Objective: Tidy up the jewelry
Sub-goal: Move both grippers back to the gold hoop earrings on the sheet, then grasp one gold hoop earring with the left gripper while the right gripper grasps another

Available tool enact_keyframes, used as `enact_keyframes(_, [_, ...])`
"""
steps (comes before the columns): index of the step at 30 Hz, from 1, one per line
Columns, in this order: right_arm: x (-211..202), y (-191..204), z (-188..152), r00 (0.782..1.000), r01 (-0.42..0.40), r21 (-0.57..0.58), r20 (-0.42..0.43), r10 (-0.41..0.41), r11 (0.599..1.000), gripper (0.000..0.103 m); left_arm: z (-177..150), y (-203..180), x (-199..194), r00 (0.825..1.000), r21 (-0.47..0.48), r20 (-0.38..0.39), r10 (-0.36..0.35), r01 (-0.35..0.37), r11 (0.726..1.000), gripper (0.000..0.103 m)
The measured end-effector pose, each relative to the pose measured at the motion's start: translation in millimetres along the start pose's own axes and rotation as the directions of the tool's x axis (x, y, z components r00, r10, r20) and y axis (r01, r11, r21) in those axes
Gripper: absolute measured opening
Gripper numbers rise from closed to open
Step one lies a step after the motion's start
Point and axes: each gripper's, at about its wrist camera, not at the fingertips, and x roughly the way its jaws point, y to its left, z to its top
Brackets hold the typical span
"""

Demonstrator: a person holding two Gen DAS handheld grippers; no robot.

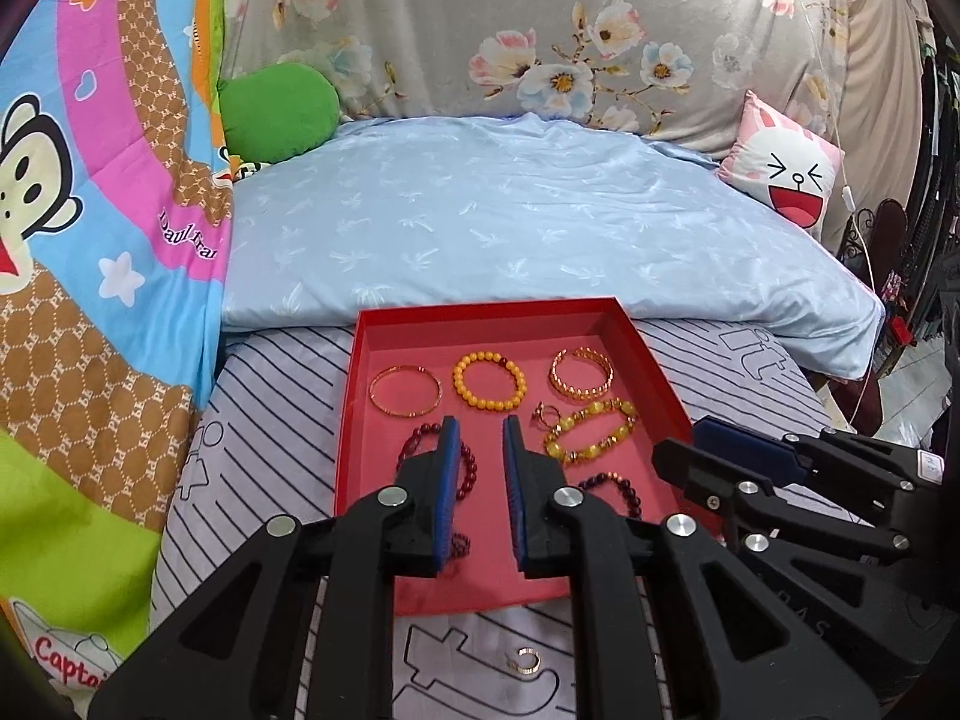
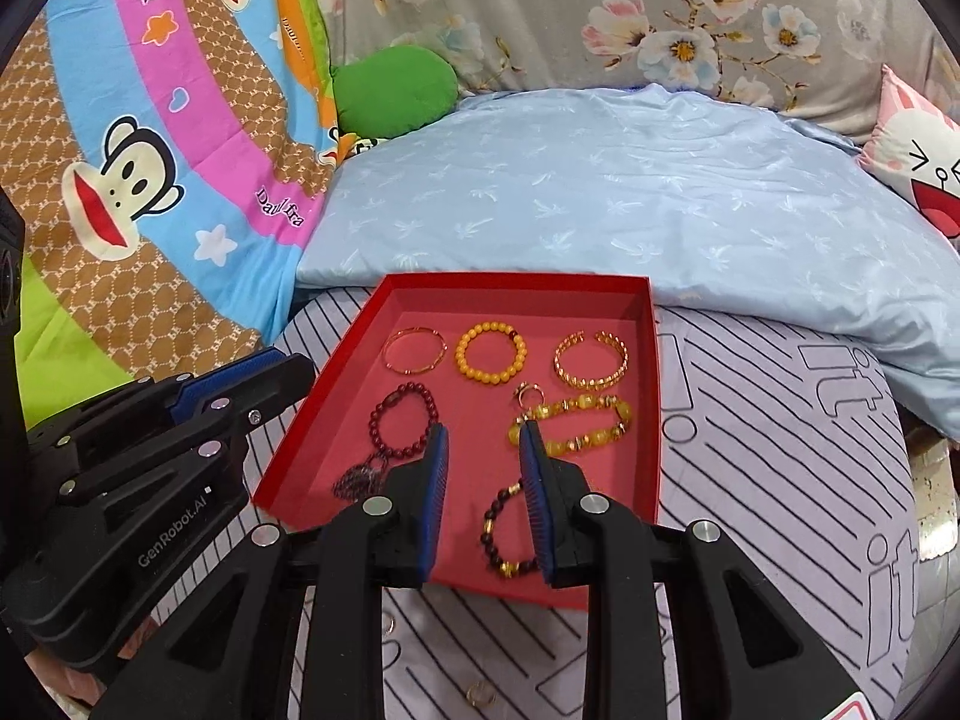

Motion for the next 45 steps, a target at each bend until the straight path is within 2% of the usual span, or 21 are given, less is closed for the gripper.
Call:
enact_keyframes(5, [-15.6,-0.5,-27.4,1.0,-0.005,0.006,-0.009,0.005,1.0,0.025,-21.9,4.5,-14.5,1.0,-0.011,-0.012,0.006,-0.006,1.0,0.014])
enact_keyframes(9, [-20.9,1.1,-62.2,0.999,0.016,-0.009,-0.036,-0.016,1.0,0.025,-47.0,10.4,-20.0,0.999,-0.018,-0.027,0.027,-0.028,0.999,0.014])
enact_keyframes(11, [-20.5,1.9,-76.6,0.999,0.021,-0.016,-0.049,-0.022,1.0,0.025,-61.8,13.0,-20.1,0.999,-0.025,-0.04,0.025,-0.026,0.999,0.022])
enact_keyframes(13, [-17.3,2.6,-93.8,0.997,0.029,-0.017,-0.068,-0.031,0.999,0.025,-74.8,15.0,-19.8,0.998,-0.032,-0.05,0.023,-0.024,0.999,0.025])
enact_keyframes(19, [1.1,2.8,-129.2,0.991,0.048,0.005,-0.123,-0.047,0.999,0.025,-117.0,15.8,-9.9,0.994,-0.061,-0.105,0.016,-0.023,0.998,0.025])
enact_keyframes(23, [7.0,5.7,-137.6,0.99,0.075,-0.002,-0.12,-0.075,0.997,0.025,-133.3,13.7,-5.9,0.993,-0.057,-0.112,0.031,-0.038,0.998,0.025])
enact_keyframes(27, [13.1,5.0,-141.8,0.989,0.071,0.018,-0.129,-0.068,0.997,0.025,-142.6,11.8,-1.9,0.992,-0.057,-0.122,0.037,-0.044,0.997,0.025])
enact_keyframes(42, [19.9,20.3,-143.0,0.986,0.132,-0.052,-0.093,-0.136,0.99,0.025,-149.4,12.8,6.7,0.989,-0.082,-0.146,0.033,-0.045,0.996,0.025])
enact_keyframes(45, [19.3,22.0,-144.6,0.984,0.15,-0.067,-0.085,-0.155,0.986,0.022,-150.8,12.8,8.0,0.988,-0.083,-0.149,0.032,-0.045,0.996,0.025])
